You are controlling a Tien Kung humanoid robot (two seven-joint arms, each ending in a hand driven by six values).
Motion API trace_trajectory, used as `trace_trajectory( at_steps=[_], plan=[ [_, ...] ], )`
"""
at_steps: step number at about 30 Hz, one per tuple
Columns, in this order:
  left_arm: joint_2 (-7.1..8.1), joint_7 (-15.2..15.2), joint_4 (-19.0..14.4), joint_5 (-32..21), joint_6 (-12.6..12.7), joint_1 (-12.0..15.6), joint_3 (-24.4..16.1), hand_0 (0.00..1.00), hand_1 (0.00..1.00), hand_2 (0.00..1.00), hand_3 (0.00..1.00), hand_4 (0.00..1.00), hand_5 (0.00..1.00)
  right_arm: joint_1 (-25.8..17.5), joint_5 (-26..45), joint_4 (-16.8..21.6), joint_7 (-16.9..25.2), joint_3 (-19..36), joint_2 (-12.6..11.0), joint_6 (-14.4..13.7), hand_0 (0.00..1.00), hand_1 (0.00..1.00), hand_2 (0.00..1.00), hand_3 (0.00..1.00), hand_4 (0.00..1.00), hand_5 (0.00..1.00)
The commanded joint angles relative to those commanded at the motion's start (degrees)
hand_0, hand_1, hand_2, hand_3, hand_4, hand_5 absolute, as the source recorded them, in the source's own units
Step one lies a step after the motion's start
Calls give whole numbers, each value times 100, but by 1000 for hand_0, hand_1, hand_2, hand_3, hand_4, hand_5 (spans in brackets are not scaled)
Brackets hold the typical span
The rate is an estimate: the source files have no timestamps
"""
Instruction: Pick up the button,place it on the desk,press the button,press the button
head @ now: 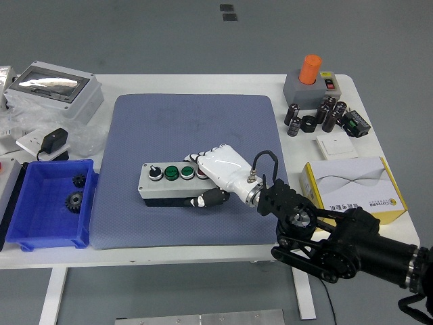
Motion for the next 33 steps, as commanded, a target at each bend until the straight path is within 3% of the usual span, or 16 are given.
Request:
trace_trajectory(
  at_steps=[5,6,11,12,17,18,27,33],
  plan=[
    [1,34,-18,-10,11,9,8,768,766,723,804,846,621,-23,29,-1,-64,56,-1,148,166,345,436,385,490,2],
    [1,33,-19,-9,16,8,7,768,766,723,804,849,625,-27,31,1,-68,67,-2,162,503,640,645,653,573,75],
    [0,21,-21,-8,31,9,7,768,766,723,804,849,625,-44,20,20,-68,124,-9,207,503,640,645,653,573,75],
    [0,21,-22,-9,33,11,8,768,766,723,804,849,624,-47,13,27,-65,136,-12,212,882,828,821,854,737,212],
    [-1,18,-22,-15,33,21,13,768,766,723,804,849,624,-53,-19,79,-35,205,-39,226,882,828,821,854,737,212],
    [-1,16,-22,-13,32,20,12,768,766,724,804,849,625,-52,-22,100,-30,222,-53,236,934,864,869,928,854,311],
    [2,15,-26,9,5,31,0,768,766,724,804,850,625,-19,7,369,-19,371,-223,428,939,877,893,980,903,356],
    [-6,13,-26,26,-12,43,-3,768,766,724,805,850,624,17,458,976,-32,609,-703,938,941,880,899,998,932,379]
  ],
)
